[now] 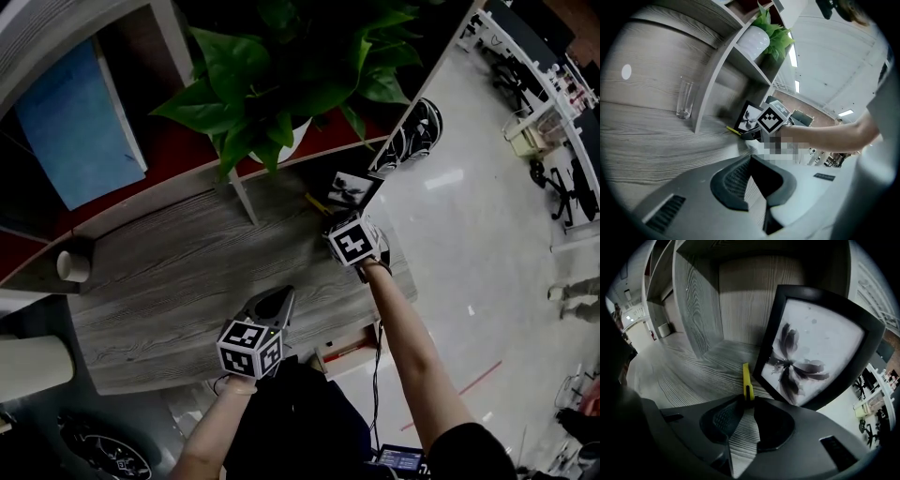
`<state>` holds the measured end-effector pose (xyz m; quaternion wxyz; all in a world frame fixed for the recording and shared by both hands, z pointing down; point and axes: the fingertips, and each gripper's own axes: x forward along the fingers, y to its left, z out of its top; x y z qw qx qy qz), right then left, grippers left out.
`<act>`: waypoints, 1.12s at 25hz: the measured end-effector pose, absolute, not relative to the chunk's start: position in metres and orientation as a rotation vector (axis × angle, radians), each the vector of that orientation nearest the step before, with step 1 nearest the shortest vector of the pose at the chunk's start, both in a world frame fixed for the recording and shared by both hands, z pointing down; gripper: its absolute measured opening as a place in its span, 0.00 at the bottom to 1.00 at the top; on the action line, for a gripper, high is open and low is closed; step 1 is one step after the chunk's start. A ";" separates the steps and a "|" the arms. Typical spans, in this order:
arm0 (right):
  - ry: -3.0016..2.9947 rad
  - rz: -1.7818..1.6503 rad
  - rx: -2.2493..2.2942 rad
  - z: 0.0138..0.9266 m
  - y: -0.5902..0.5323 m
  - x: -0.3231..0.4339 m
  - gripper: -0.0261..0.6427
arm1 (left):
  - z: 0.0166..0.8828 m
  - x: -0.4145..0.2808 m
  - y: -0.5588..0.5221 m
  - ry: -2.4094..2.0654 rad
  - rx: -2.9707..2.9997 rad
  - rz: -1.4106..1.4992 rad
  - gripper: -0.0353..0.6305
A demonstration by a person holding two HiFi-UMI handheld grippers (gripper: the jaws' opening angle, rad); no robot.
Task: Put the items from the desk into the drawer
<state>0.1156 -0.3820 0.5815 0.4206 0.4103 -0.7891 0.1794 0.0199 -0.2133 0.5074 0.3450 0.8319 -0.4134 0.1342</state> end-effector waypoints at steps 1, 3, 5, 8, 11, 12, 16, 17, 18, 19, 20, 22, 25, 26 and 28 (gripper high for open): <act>-1.982 0.441 1.023 0.581 -0.380 0.114 0.13 | 0.507 0.020 -0.213 -1.074 2.161 0.347 0.09; -1.993 0.426 1.018 0.580 -0.376 0.111 0.13 | 0.506 0.021 -0.212 -1.075 2.164 0.343 0.09; -2.001 0.414 1.016 0.577 -0.372 0.110 0.13 | 0.505 0.022 -0.211 -1.077 2.167 0.339 0.09; -2.014 0.421 1.009 0.572 -0.362 0.107 0.13 | 0.504 0.023 -0.207 -1.079 2.171 0.337 0.09; -2.030 0.413 1.008 0.565 -0.353 0.107 0.13 | 0.503 0.026 -0.202 -1.080 2.173 0.333 0.09; -2.037 0.406 1.009 0.561 -0.350 0.107 0.13 | 0.502 0.028 -0.200 -1.080 2.175 0.332 0.09; -2.071 0.378 1.022 0.545 -0.334 0.109 0.13 | 0.498 0.035 -0.192 -1.076 2.190 0.324 0.09; -2.080 0.376 1.026 0.541 -0.329 0.110 0.13 | 0.497 0.037 -0.189 -1.074 2.193 0.323 0.09; -2.088 0.374 1.029 0.537 -0.324 0.111 0.13 | 0.496 0.039 -0.187 -1.072 2.196 0.322 0.09; -2.096 0.370 1.033 0.533 -0.319 0.112 0.13 | 0.495 0.042 -0.184 -1.069 2.200 0.322 0.09; -2.107 0.363 1.039 0.528 -0.314 0.113 0.13 | 0.495 0.044 -0.182 -1.067 2.205 0.322 0.09; -2.127 0.349 1.051 0.518 -0.305 0.116 0.13 | 0.493 0.050 -0.176 -1.061 2.216 0.323 0.09; -2.147 0.333 1.067 0.507 -0.289 0.123 0.13 | 0.489 0.060 -0.167 -1.053 2.236 0.321 0.09; -2.152 0.330 1.074 0.503 -0.283 0.127 0.13 | 0.488 0.064 -0.164 -1.050 2.243 0.321 0.09; -2.161 0.326 1.092 0.495 -0.270 0.135 0.13 | 0.487 0.072 -0.159 -1.045 2.257 0.320 0.09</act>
